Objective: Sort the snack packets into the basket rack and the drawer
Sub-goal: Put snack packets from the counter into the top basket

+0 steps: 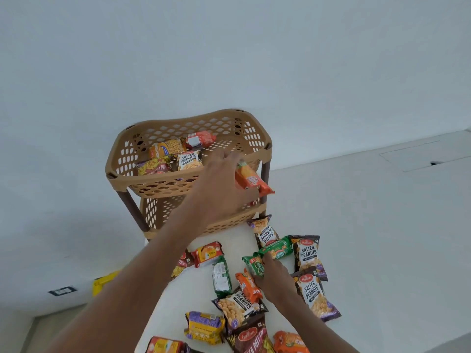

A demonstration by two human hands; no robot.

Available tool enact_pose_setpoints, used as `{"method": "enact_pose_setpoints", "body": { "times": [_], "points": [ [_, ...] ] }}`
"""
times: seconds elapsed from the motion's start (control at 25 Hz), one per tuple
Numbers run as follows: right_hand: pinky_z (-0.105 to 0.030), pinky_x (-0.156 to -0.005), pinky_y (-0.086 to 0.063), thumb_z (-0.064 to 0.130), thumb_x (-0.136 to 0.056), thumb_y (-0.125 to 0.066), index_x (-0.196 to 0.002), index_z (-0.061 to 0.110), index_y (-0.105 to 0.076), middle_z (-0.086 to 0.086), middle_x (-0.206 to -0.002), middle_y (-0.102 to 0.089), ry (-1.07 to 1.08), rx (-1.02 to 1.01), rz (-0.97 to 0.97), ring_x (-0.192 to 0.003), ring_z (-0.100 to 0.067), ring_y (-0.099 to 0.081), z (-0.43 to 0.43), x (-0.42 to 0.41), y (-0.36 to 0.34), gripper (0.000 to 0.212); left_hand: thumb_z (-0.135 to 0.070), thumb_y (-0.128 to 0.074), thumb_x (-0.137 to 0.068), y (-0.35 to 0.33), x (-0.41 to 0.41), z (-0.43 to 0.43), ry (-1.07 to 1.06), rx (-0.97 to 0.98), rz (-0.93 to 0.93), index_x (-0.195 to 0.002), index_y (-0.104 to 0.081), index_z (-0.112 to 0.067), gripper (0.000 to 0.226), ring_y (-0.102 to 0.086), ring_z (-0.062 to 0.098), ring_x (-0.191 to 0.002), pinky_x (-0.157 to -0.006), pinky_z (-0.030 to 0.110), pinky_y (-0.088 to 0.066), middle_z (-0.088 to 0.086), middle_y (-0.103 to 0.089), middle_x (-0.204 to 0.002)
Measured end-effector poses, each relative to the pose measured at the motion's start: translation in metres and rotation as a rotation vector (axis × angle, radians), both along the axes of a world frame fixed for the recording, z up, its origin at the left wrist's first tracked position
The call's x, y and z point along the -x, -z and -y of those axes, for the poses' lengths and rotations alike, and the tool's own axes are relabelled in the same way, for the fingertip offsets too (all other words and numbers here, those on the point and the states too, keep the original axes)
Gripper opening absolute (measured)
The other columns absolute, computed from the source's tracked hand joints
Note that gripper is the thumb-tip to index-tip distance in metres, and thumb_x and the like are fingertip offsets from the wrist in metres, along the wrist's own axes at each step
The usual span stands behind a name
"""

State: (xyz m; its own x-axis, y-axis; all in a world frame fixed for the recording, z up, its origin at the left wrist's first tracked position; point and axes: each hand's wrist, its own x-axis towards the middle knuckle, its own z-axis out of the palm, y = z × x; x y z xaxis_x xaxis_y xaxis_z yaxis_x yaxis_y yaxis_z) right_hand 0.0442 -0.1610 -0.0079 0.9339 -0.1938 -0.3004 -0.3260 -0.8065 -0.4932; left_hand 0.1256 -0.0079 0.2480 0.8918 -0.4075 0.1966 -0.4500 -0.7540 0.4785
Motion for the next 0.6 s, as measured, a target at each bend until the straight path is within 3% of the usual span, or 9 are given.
{"method": "enact_pose_setpoints", "body": {
  "times": [0.12,0.24,0.32,0.44,0.48,0.52,0.6],
  "points": [
    [-0.031,-0.075,-0.051,0.036,-0.097,-0.068,-0.143,0.013,-0.044,-0.004,-0.119,-0.065,-0.010,0.007,-0.011,-0.108,-0.023,-0.065,-0.001,-0.001,-0.003,0.057,-0.058,-0.072,-0.075,-0.043,-0.057,0.001,-0.155,0.176,0.044,-0.135,-0.057,-0.025,0.070,-0.049,0.015,-0.108,-0.079,0.020,-0.042,-0.006,-0.045,-0.126],
    [-0.034,-0.092,-0.054,0.036,-0.099,-0.066,-0.144,0.014,-0.042,-0.004,-0.130,-0.061,-0.030,0.007,-0.022,-0.119,-0.022,-0.061,-0.001,-0.001,-0.003,0.055,-0.044,-0.067,-0.089,-0.048,-0.127,0.015,-0.241,0.239,-0.011,-0.122,-0.067,-0.025,0.038,-0.058,0.023,-0.114,-0.086,0.038,-0.054,0.004,-0.059,-0.129],
    [-0.034,-0.098,-0.052,0.034,-0.100,-0.065,-0.146,0.014,-0.040,-0.004,-0.137,-0.057,-0.049,-0.008,-0.032,-0.124,-0.022,-0.058,0.001,-0.003,-0.003,0.056,-0.036,-0.066,-0.094,-0.035,-0.170,0.027,-0.275,0.173,-0.021,-0.110,-0.076,-0.021,0.025,-0.066,0.027,-0.109,-0.090,0.043,-0.059,0.009,-0.069,-0.122],
    [-0.034,-0.104,-0.052,0.032,-0.099,-0.065,-0.147,0.016,-0.037,-0.003,-0.141,-0.054,-0.062,-0.047,-0.056,-0.127,-0.022,-0.056,0.003,-0.008,-0.004,0.057,-0.033,-0.068,-0.096,-0.008,-0.216,0.042,-0.314,-0.032,-0.042,-0.091,-0.079,-0.013,0.023,-0.066,0.019,-0.078,-0.073,0.036,-0.059,0.004,-0.074,-0.086],
    [-0.034,-0.105,-0.051,0.033,-0.099,-0.064,-0.147,0.017,-0.036,-0.002,-0.142,-0.053,-0.060,-0.059,-0.063,-0.128,-0.021,-0.056,0.004,-0.010,-0.005,0.058,-0.034,-0.068,-0.095,-0.001,-0.228,0.049,-0.316,-0.076,-0.053,-0.087,-0.078,-0.010,0.027,-0.063,0.015,-0.072,-0.075,0.036,-0.059,0.002,-0.072,-0.078],
    [-0.035,-0.106,-0.049,0.033,-0.099,-0.064,-0.147,0.017,-0.036,-0.002,-0.142,-0.053,-0.057,-0.068,-0.072,-0.128,-0.021,-0.055,0.005,-0.011,-0.007,0.058,-0.037,-0.067,-0.095,0.005,-0.237,0.054,-0.310,-0.113,-0.070,-0.086,-0.077,-0.009,0.031,-0.064,0.014,-0.076,-0.085,0.041,-0.060,0.002,-0.072,-0.079],
    [-0.035,-0.107,-0.048,0.034,-0.098,-0.063,-0.146,0.016,-0.037,-0.001,-0.141,-0.054,-0.060,-0.069,-0.079,-0.128,-0.022,-0.056,0.006,-0.013,-0.008,0.058,-0.045,-0.058,-0.098,0.012,-0.253,0.067,-0.307,-0.213,-0.139,-0.110,-0.074,-0.006,0.043,-0.061,0.029,-0.120,-0.112,0.051,-0.048,0.012,-0.074,-0.115]
  ]
}}
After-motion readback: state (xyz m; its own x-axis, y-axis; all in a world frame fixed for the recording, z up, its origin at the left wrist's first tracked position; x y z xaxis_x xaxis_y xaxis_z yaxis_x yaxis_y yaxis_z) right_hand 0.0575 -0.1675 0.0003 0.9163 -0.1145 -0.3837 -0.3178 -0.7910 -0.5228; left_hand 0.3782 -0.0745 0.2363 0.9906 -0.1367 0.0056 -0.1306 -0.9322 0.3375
